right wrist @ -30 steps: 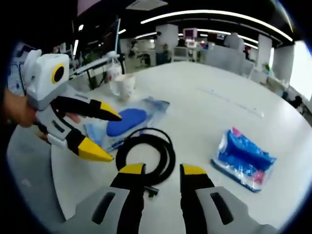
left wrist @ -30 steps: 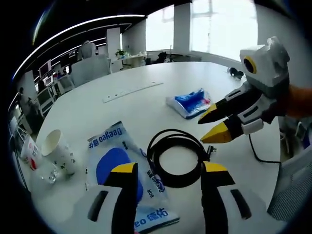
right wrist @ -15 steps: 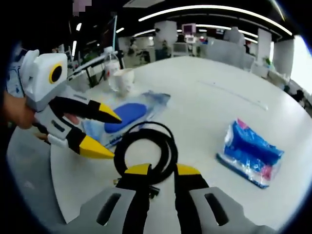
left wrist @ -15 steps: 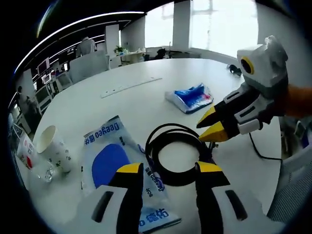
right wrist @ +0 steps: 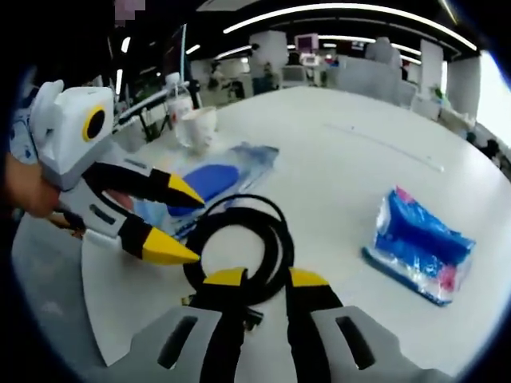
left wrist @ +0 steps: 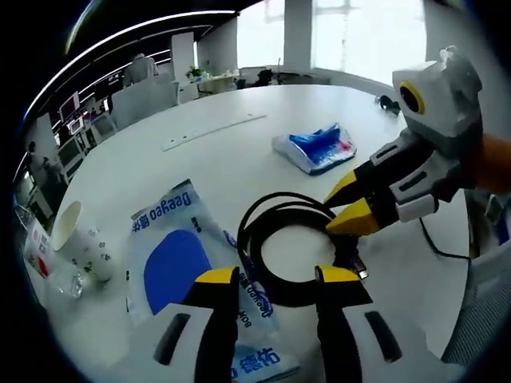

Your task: Arrange the tabletop items into an orderly group along one side of the table until the central work area is clear of visible clutter.

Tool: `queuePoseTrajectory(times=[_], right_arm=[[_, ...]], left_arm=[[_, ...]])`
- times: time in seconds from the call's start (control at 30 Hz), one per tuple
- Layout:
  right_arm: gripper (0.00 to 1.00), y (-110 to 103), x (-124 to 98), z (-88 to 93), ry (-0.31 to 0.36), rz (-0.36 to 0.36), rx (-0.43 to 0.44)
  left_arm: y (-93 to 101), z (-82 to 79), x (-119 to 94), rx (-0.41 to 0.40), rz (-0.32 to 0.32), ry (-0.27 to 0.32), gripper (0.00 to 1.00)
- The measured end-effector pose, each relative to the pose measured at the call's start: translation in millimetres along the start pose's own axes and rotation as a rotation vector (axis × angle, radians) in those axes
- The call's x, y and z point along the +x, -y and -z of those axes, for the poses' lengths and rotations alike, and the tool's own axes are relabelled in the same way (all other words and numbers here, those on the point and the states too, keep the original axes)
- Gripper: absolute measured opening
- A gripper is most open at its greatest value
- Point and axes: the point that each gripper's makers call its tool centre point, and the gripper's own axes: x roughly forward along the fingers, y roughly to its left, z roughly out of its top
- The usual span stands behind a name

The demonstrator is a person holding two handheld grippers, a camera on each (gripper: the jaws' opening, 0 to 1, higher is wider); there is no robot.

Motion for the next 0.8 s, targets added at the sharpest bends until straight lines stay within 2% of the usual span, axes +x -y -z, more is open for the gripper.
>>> queuePoseTrajectory(times=[0.17,0.27,0.37,0.63,0.7,0.8], right_arm=[[0.16,0,3,-0.5,-0.003,0.004,0.021],[0.15,1,5,-0.2,-0.028,0.008,0.065],[0.14,0,5,-0.7,-0.045,0.009,0.046],[0.01,5,1,-1.0,-0.050,0.034,0.049],[0.01,4,1,-0.5,-0.057,0.036,0.052],[0.00,4,-2,-0.5,-0.064,0.045,0.070]], left_arm=[[-2.7,0.7,2,-0.005,-0.010,-0.014,0.30],[-6.8,0.2,3,-0.020,-0.027,-0.019,0.24],[-11.2,0.8,4,-0.079,-0.036,-0.024,0.17],[-12.2,2.0,3,-0.099,-0.048,-0.040,0.12],[-13.6,2.5,4,-0.130,-0.049,-0.045,0.11],[-11.8,1.3,2,-0.131,-0.051,-0.053,0.09]])
